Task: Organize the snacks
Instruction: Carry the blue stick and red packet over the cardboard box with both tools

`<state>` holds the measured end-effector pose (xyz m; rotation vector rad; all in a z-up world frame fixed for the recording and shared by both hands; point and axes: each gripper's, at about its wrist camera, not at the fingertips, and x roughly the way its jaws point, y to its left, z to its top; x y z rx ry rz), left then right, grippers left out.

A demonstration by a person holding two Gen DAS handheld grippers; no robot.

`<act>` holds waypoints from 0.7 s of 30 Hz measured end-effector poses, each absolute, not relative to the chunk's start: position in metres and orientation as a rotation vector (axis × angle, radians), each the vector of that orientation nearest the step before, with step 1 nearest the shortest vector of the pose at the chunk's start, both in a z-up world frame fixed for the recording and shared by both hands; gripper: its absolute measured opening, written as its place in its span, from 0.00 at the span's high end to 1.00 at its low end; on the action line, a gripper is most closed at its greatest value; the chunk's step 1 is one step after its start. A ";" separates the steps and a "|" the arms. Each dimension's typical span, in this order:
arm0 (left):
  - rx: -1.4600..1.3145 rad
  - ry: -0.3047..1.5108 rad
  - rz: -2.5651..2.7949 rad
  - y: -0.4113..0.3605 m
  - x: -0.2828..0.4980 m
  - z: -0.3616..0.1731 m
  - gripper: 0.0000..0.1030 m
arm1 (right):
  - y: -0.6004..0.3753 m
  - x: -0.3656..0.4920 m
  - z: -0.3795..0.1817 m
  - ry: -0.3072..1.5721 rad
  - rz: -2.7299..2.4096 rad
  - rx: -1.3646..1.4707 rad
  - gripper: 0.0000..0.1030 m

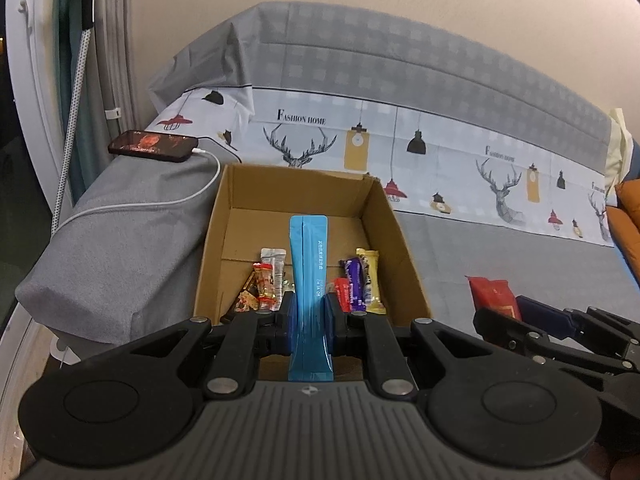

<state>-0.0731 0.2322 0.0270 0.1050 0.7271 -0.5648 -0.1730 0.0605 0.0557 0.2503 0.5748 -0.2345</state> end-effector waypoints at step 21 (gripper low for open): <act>0.181 0.810 -0.519 0.187 0.004 -0.007 0.85 | 0.022 -0.104 0.022 0.651 -0.226 0.297 0.56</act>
